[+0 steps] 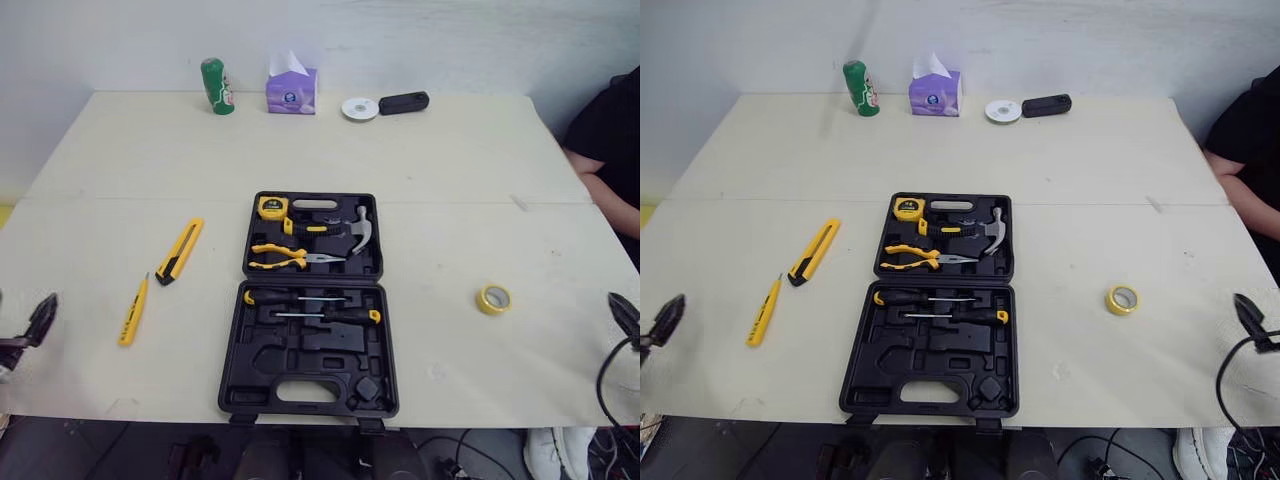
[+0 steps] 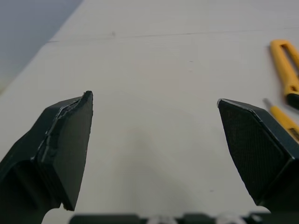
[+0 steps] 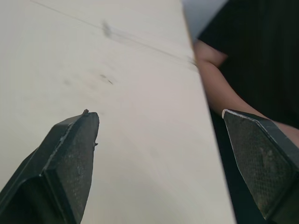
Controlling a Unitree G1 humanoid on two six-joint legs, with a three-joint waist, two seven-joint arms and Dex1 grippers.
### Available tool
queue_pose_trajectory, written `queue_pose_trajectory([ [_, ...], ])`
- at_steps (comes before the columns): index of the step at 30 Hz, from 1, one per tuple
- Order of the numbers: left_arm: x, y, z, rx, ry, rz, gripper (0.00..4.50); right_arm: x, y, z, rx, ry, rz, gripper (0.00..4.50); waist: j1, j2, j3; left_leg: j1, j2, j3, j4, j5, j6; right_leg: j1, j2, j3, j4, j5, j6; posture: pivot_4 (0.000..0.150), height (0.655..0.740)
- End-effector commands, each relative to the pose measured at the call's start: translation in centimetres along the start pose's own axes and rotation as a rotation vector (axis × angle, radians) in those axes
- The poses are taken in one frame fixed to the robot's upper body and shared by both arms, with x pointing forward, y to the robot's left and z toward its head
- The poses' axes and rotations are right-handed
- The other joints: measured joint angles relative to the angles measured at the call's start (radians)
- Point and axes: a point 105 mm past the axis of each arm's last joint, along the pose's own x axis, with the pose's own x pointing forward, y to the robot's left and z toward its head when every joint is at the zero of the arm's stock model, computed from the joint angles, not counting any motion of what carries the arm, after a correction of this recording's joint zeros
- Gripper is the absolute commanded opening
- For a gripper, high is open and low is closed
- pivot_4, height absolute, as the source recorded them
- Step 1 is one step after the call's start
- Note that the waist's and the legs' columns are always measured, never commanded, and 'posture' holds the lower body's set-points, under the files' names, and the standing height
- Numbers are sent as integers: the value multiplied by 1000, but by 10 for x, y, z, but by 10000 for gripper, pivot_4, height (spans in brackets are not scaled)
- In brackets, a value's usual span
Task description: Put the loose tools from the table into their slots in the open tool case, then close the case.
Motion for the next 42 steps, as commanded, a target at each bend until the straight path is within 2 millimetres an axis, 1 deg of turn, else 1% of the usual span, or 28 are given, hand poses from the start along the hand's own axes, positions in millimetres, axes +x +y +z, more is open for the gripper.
queue_pose_trajectory([
  [1, 11, -29, 27, -4, 6, -99, 45000, 26, 18, 36, -38, -143, 137, 43891, 1, 1, 1, 0, 0, 0, 0, 0, 0, 0, 0, 0, 0, 0, 1, 1500, 7400],
  [2, 12, -36, 31, -17, 16, -116, 45000, 34, 29, 42, -38, -164, 189, 43891, 2, 1, 1, 0, 0, 0, 2, 0, 1, 0, 0, 1, 0, 0, 1, 1500, 7400],
  [4, 12, -44, 30, -36, 95, -98, 45000, 48, 48, 54, -51, -206, 271, 43891, 2, 1, 1, 0, 0, 0, 4, 0, 2, 1, 0, 1, 1, 1, 2, 1500, 7400],
  [5, 11, -48, 30, -43, 116, -98, 45000, 51, 54, 59, -46, -222, 296, 43891, 3, 2, 1, 0, 0, -1, 5, 0, 1, 1, -1, 1, 3, 1, 1, 1500, 7400],
  [6, 11, -47, 27, -57, 168, -51, 45000, 56, 62, 67, -41, -244, 323, 43891, 3, 3, 1, 0, 0, -1, 5, 0, 1, 1, -1, 1, 3, 1, 1, 1500, 7400],
  [7, 14, -44, 27, -79, 196, 8, 45000, 60, 72, 77, -29, -276, 366, 43891, 4, 4, 2, 0, 0, -1, 5, 0, 1, 1, -1, 1, 4, 1, 1, 1500, 7400],
  [8, 17, -45, 31, -94, 205, 34, 45000, 63, 83, 86, -17, -303, 413, 43891, 5, 5, 2, 0, 0, -2, 5, 0, 1, 1, 0, 1, 4, 0, 1, 1500, 7400],
  [10, 23, -62, 37, -119, 247, 5, 45000, 66, 109, 109, 29, -386, 531, 43891, 9, 5, 3, -1, 0, -3, 5, 1, 1, 0, 0, 0, 6, 0, 0, 1500, 7400],
  [11, 23, -69, 36, -105, 285, -16, 45000, 66, 119, 116, 33, -409, 584, 43891, 10, 5, 3, -2, 0, -4, 6, 1, 1, 0, 0, 0, 8, 0, 0, 1500, 7400],
  [13, 21, -75, 33, -104, 345, -20, 45000, 65, 133, 127, 40, -439, 655, 43891, 14, 5, 3, -2, 0, -5, 7, 1, 1, 1, 0, 0, 9, 0, 0, 1500, 7400],
  [15, 21, -82, 30, -122, 394, -13, 45000, 63, 156, 148, 56, -512, 761, 43891, 19, 5, 3, -2, -1, -5, 7, 1, 1, 1, 0, 0, 9, 0, 0, 1500, 7400],
  [17, 19, -85, 25, -100, 459, 18, 45000, 56, 179, 162, 54, -544, 883, 43891, 23, 5, 3, -2, -1, -5, 7, 1, 1, 1, 0, 0, 9, 0, 0, 1500, 7400],
  [19, 17, -86, 19, -66, 510, 47, 45000, 47, 198, 177, 82, -580, 984, 43891, 26, 5, 3, -3, -1, -5, 7, 1, 1, 1, 1, 0, 9, 0, 0, 1500, 7400],
  [22, 18, -95, 12, -118, 538, 43, 45000, 37, 223, 196, 87, -635, 1114, 43891, 31, 5, 3, -3, -1, -5, 7, 1, 1, 1, 1, 0, 9, 0, 0, 1500, 7400],
  [24, 18, -96, 6, -124, 575, 52, 45000, 33, 232, 201, 99, -654, 1162, 43891, 32, 4, 2, -3, -1, -5, 7, 1, 1, 1, 1, 0, 8, 0, 0, 1500, 7400],
  [26, 18, -101, -1, -119, 614, 29, 45000, 29, 243, 205, 124, -674, 1198, 43891, 34, 2, 2, -3, -1, -6, 7, 1, 1, 1, 1, 0, 8, 0, 0, 1500, 7400],
  [28, 20, -105, -5, -116, 628, 12, 45000, 24, 254, 202, 133, -671, 1239, 43891, 34, 2, 2, -3, -1, -6, 7, 0, 0, 0, 1, 0, 8, 0, 0, 1500, 7400],
  [30, 23, -108, -6, -113, 634, -1, 45000, 20, 260, 197, 119, -658, 1266, 43891, 36, 2, 2, -4, -1, -6, 7, 0, 0, 0, 1, 0, 8, 0, 0, 1500, 7400],
  [33, 27, -110, -7, -108, 640, -6, 45000, 19, 262, 193, 112, -646, 1265, 43891, 34, 2, 2, -4, -1, -6, 7, 0, 0, 0, 1, 0, 8, 0, 0, 1500, 7400],
  [36, 30, -111, -9, -103, 654, -7, 45000, 23, 260, 193, 107, -637, 1244, 43891, 34, 1, 2, -4, -1, -6, 8, 0, 0, 0, 1, 0, 8, 0, 0, 1500, 7400],
  [42, 34, -110, -15, -104, 675, -6, 45000, 24, 261, 193, 98, -633, 1250, 43891, 35, 2, 2, -3, -1, -6, 8, 0, -1, 0, 1, 0, 8, 0, 0, 1500, 7400],
])
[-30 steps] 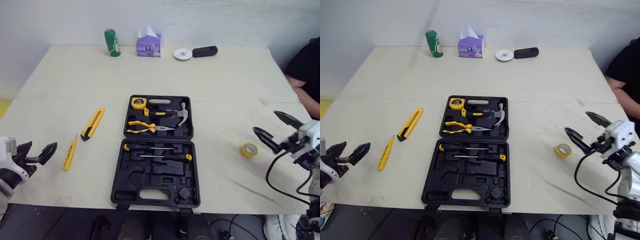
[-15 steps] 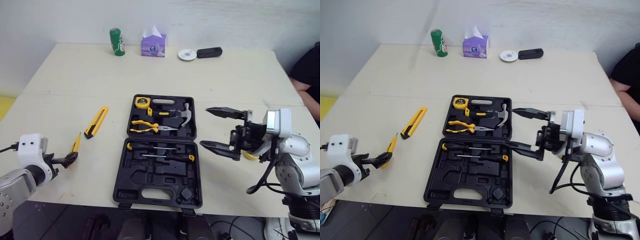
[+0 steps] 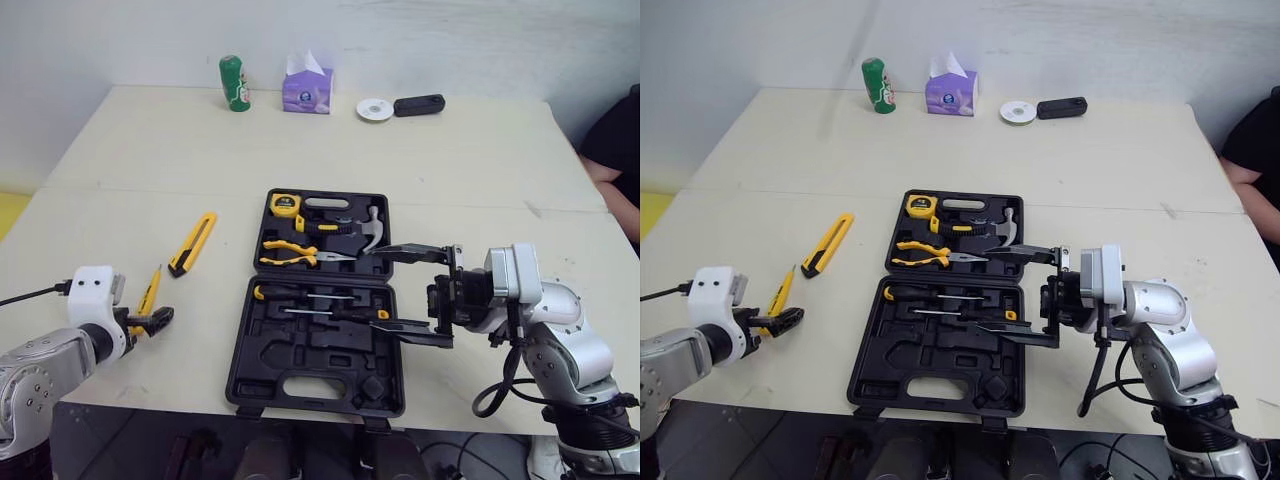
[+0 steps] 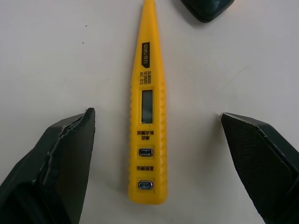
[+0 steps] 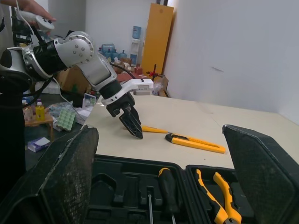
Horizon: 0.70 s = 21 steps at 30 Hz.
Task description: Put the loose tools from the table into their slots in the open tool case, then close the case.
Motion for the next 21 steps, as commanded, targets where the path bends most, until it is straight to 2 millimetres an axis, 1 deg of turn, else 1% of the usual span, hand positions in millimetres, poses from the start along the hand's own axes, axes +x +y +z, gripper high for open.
queue_pose_trajectory([
  [1, 5, 4, -6, 0, 27, 11, 45000, 0, -1, 8, -46, -5, 0, 43891, 2, 0, 0, 0, 0, 0, 0, 0, 0, 0, 0, 0, 0, 0, 0, 1500, 7400],
  [5, 6, 5, -15, -9, 66, -4, 45000, 0, -1, 8, -49, -3, -6, 43891, 2, 0, 0, 1, 0, 0, 0, 0, 0, 0, 0, 0, -1, 0, 0, 1500, 7400],
  [7, 6, 3, -18, -12, 82, -20, 39773, 1, -1, 8, -51, -2, -9, 45000, 2, 0, 0, 1, 0, 0, 0, 0, -1, 0, 0, 0, -1, 0, -1, 1500, 7400],
  [8, 6, 1, -22, -11, 96, -32, 36727, 0, -1, 8, -52, 0, -8, 45000, 1, 0, 0, 1, 0, 0, 0, 0, -1, 0, 0, 0, -1, 0, -1, 1500, 7400],
  [9, 7, 1, -24, -17, 104, -37, 32867, 0, 0, 8, -53, 2, -8, 45000, 1, 1, 0, 1, 0, 0, 0, 0, -1, 0, 0, 0, -1, 0, -1, 1500, 7400],
  [10, 8, 1, -25, -22, 105, -33, 27659, 0, 0, 8, -55, 2, -8, 45000, 1, 1, 0, 1, 0, 0, 0, 0, -1, 0, 0, 0, -1, 0, -1, 1500, 7400],
  [11, 9, 2, -28, -28, 112, -34, 24419, 0, 0, 8, -57, 3, -9, 45000, 2, 1, 0, 1, 0, 0, 0, 0, -1, 0, 0, 0, -1, 0, -1, 1500, 7400],
  [12, 9, 2, -30, -32, 115, -35, 19603, 0, 0, 8, -59, 3, -10, 45000, 2, 1, -1, 1, 0, 0, 0, 0, -1, 0, -1, 0, -1, 0, -1, 1500, 7400],
  [15, 12, 7, -44, -54, 145, -23, 5920, -1, -1, 7, -45, -5, -29, 45000, 2, 3, -2, 1, 0, 0, 0, 0, -1, 0, -1, 0, -1, 0, -1, 1500, 7400],
  [16, 13, 7, -45, -74, 134, -25, 5152, -2, -3, 8, -33, -18, -46, 45000, 2, 4, -3, 1, 0, 0, 0, 0, -1, 0, -1, 1, -1, 0, -1, 1500, 7400],
  [21, 13, 9, -39, -89, 91, -18, 5152, -3, -2, 4, -27, -8, -42, 45000, 1, 7, -4, 2, 0, 1, -1, 0, -1, 0, -1, 1, -1, 0, -1, 1500, 7400],
])
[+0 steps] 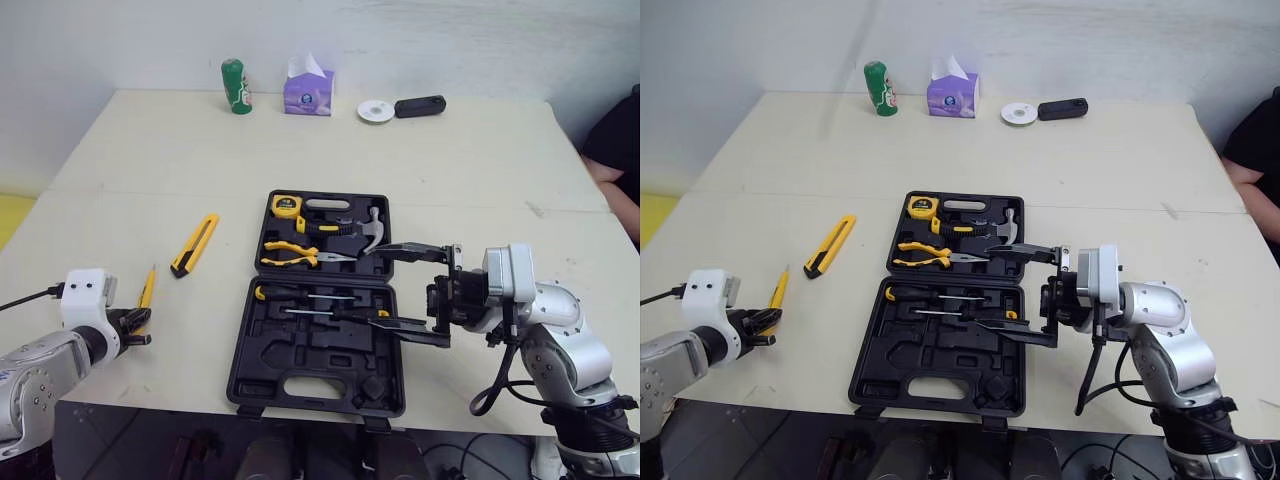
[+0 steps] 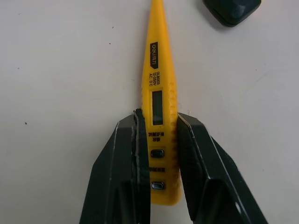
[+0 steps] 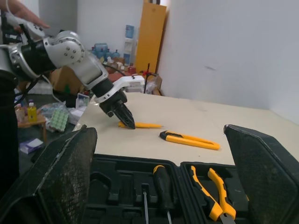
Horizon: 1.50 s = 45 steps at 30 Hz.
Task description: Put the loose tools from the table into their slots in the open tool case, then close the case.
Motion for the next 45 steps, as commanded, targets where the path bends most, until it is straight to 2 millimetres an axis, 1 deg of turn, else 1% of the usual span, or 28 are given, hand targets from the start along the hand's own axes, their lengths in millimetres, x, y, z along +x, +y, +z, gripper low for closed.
queue_pose_trajectory([
  [1, 7, 0, -24, -52, 89, -14, 5152, -2, 1, 8, -38, -11, 11, 45000, 0, 0, 0, 0, 0, 0, 0, 0, 0, 0, 0, 0, 0, 0, 0, 1500, 7400],
  [5, 4, 10, -13, -30, 29, 37, 5152, -2, 0, 8, -38, -9, 11, 45000, 1, 0, 0, 0, 0, 0, 0, 0, 0, 0, 0, 0, 0, 0, 0, 1500, 7400],
  [9, -7, 10, 25, 40, -191, 10, 5152, -3, -1, 8, -43, 5, 19, 45000, 1, 0, 0, 0, 0, 0, 0, 0, 0, 0, 0, 0, 0, 0, 0, 1500, 7400],
  [10, -9, 11, 30, 46, -229, 3, 5151, -3, -1, 9, -44, 6, 19, 45000, 1, -1, 1, 0, 0, 0, 0, 0, 0, -1, 0, 0, 0, 0, 0, 1500, 7400],
  [12, -17, 5, 45, 127, -314, -46, 5151, -4, -5, 12, -31, -3, -11, 45000, 1, -3, 2, -1, 0, 0, 0, 0, 0, -1, 0, 0, 0, 0, 0, 1500, 7400],
  [13, -22, 0, 52, 173, -355, -84, 5151, -5, -6, 13, -25, -2, -18, 45000, 0, -4, 2, -1, 0, 0, 0, 0, 0, -1, 0, 0, 0, 0, 0, 1500, 7400],
  [15, -36, -17, 72, 293, -460, -202, 5151, -7, -8, 13, -28, 15, -25, 45000, 0, -6, 3, -2, 0, -1, 0, 0, 0, -2, 0, 0, 0, 0, 0, 1500, 7400],
  [16, -42, -25, 79, 356, -489, -251, 5151, -9, -8, 13, -30, 27, -29, 45000, -1, -7, 3, -2, 0, -1, 0, 0, 0, -2, 0, 0, 0, 0, 0, 1500, 7400],
  [18, -49, -42, 87, 491, -529, -355, 5151, -13, -9, 12, -34, 50, -38, 45000, -1, -8, 4, -3, 0, -1, 0, 0, 0, -2, 0, -1, -1, 0, 0, 1500, 7400],
  [19, -51, -53, 89, 562, -540, -416, 5151, -16, -9, 10, -37, 69, -38, 45000, -1, -8, 4, -4, 0, -1, 0, 0, 1, -2, 0, -1, -2, 0, 0, 1500, 7400],
  [21, -55, -74, 91, 652, -555, -538, 5151, -22, -9, 7, -39, 96, -44, 45000, 0, -8, 4, -4, 0, -1, 0, -1, 1, -2, 0, -1, -3, 0, 0, 1500, 7400],
  [23, -57, -89, 88, 731, -544, -647, 5151, -26, -9, 5, -41, 114, -49, 45000, -2, -8, 4, -4, 0, -1, 0, -2, 1, -2, 0, -1, -4, 0, 0, 1500, 7400],
  [25, -57, -99, 83, 817, -525, -729, 5151, -29, -9, 3, -44, 131, -49, 45000, 1, -8, 4, -4, 0, -1, -1, -2, 1, -2, 0, -2, -5, 0, 0, 1500, 7400],
  [28, -53, -120, 78, 989, -464, -866, 5151, -39, -2, -2, -49, 181, -41, 45000, -4, -7, 5, -4, 0, 0, -1, -2, 1, -2, 1, -2, -5, 0, 0, 1500, 7400],
  [31, -55, -144, 79, 1030, -474, -1001, 5151, -49, 3, -8, -68, 233, -42, 45000, -1, -7, 5, -4, 1, 1, -1, -1, 2, -2, 1, -2, -3, 0, 0, 1500, 7400],
  [33, -56, -155, 78, 1047, -473, -1062, 5151, -52, 3, -9, -76, 241, -53, 45000, 0, -7, 5, -4, 0, 0, 0, 0, 2, -1, 1, -2, -3, 0, 1, 1500, 7400],
  [34, -56, -162, 75, 1096, -446, -1107, 5151, -53, 5, -9, -80, 241, -66, 45000, 0, -7, 5, -4, 0, 1, 0, 0, 3, 0, 1, -2, -3, 1, 1, 1500, 7400],
  [37, -56, -174, 70, 1192, -400, -1163, 5150, -54, 8, -9, -84, 242, -80, 45000, -3, -7, 5, -4, 0, 1, 0, 1, 5, 0, 2, -2, -1, 1, 1, 1500, 7400],
  [38, -55, -181, 71, 1238, -379, -1165, 5150, -55, 10, -9, -84, 242, -85, 45000, -4, -7, 5, -4, 0, 1, 0, 4, 9, 0, 3, -2, -1, 1, 1, 1500, 7400],
  [41, -51, -194, 73, 1315, -329, -1178, 5150, -56, 13, -10, -78, 245, -98, 45000, 0, -8, 6, -4, 1, 1, 1, 5, 9, 0, 4, -3, -1, 1, 1, 1500, 7400],
  [45, -47, -196, 70, 1340, -250, -1182, 5150, -55, 19, -12, -56, 250, -95, 45000, -2, -8, 6, -4, 1, 1, 1, 5, 10, 0, 4, -2, -1, 1, 1, 1500, 7400],
])
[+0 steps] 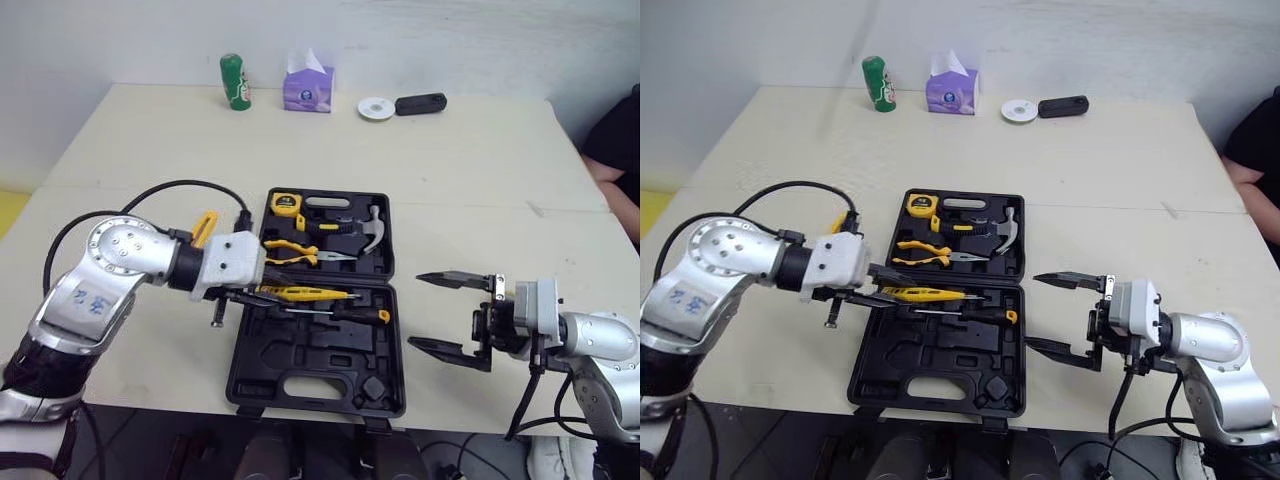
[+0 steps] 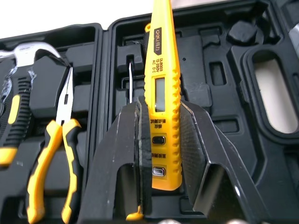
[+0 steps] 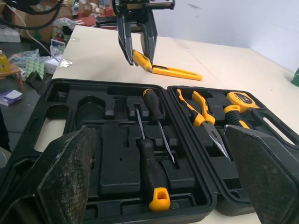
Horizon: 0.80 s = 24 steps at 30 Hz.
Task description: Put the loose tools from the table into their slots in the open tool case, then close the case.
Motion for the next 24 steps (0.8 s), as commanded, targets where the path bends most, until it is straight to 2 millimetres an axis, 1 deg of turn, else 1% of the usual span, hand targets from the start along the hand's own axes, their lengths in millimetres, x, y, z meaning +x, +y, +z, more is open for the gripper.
queue_pose_trajectory([
  [1, 3, -3, -3, -20, 64, -47, 5150, 0, 5, 8, -21, -8, 7, 45000, -1, -1, 0, 0, 0, 0, 0, 0, 0, 0, 0, 0, 0, 0, 0, 1500, 7400],
  [4, 6, -12, -8, -60, 104, -109, 5150, 1, 7, 6, 13, 2, 10, 45000, -1, -1, 0, 0, 1, 0, 0, 1, 1, 0, 1, 0, 0, 0, 0, 1500, 7400],
  [8, 8, -16, -20, -105, 189, -130, 5150, 5, 7, 3, 18, 5, 13, 45000, 1, -1, 1, 0, 1, -1, 2, 1, 1, 1, 1, 0, 0, 0, 0, 1500, 7400],
  [11, 11, -19, -21, -137, 216, -142, 5150, 8, 7, 3, 21, 2, 14, 45000, 1, -1, 1, 0, 1, -1, 2, 1, 1, 1, 1, 0, 0, 0, 0, 1500, 7400],
  [13, 13, -20, -26, -146, 262, -131, 5150, 9, 8, 2, 24, 0, 15, 45000, 1, -2, 1, -1, 1, -2, 2, 1, 1, 1, 1, 0, 0, 0, 0, 1500, 7400],
  [20, 20, -18, -34, -183, 332, -78, 5150, 11, 9, 2, 26, -5, 16, 45000, 15, -3, 2, -1, 1, -2, 3, 1, 2, 1, 1, -1, 0, 0, 0, 1500, 7400],
  [22, 22, -19, -38, -185, 364, -81, 5150, 12, 8, 2, 24, -9, 14, 45000, 18, -3, 2, -1, 1, -2, 3, 1, 2, 1, 1, -1, 0, 0, 0, 1500, 7400],
  [24, 26, -21, -37, -189, 366, -94, 5150, 13, 8, 3, 20, -13, 10, 45000, 21, -3, 2, -1, 1, -2, 3, 1, 2, 1, 1, -1, 0, 0, 0, 1500, 7400],
])
